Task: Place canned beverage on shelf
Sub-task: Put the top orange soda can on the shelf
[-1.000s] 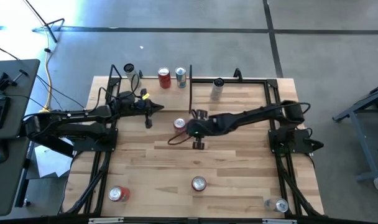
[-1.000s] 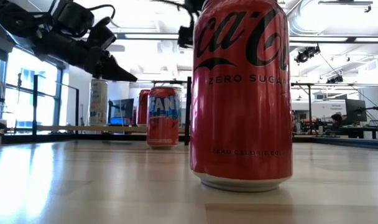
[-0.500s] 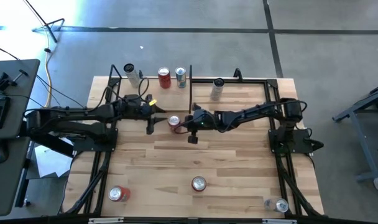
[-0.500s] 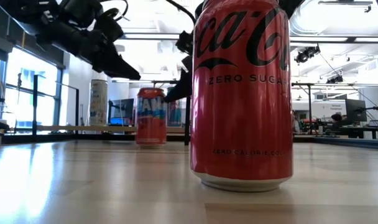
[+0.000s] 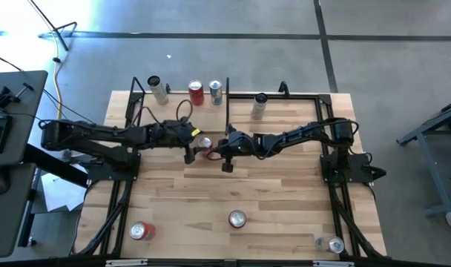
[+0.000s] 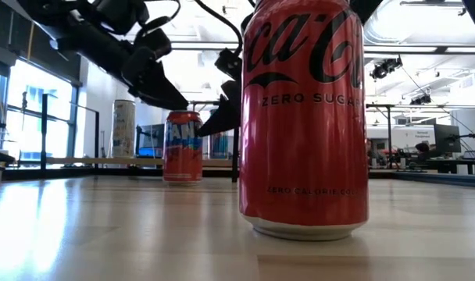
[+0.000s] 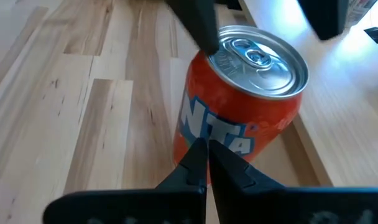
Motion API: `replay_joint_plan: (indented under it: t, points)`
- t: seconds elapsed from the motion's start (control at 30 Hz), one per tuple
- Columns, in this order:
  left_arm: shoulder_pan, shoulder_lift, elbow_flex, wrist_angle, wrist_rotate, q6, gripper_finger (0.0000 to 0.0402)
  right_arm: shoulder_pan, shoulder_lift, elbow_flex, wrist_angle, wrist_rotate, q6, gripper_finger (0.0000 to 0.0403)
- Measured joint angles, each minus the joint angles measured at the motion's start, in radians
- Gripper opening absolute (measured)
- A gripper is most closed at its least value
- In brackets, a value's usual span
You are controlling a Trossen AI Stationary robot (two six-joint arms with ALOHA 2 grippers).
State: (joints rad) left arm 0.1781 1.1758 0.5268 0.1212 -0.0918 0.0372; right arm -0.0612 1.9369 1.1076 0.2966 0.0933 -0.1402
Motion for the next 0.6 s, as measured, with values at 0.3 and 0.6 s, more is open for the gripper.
replay_joint_plan:
  t: [0.3, 0.6]
  points:
    - [-0.010, 0.078, 0.050, -0.048, -0.027, -0.012, 0.0312, 0.000, 0.000, 0.000, 0.001, 0.000, -0.018, 0.0000]
    - [-0.007, 0.112, 0.054, -0.042, -0.023, -0.004, 0.0298, 0.000, 0.000, 0.000, 0.001, 0.000, -0.018, 0.0000]
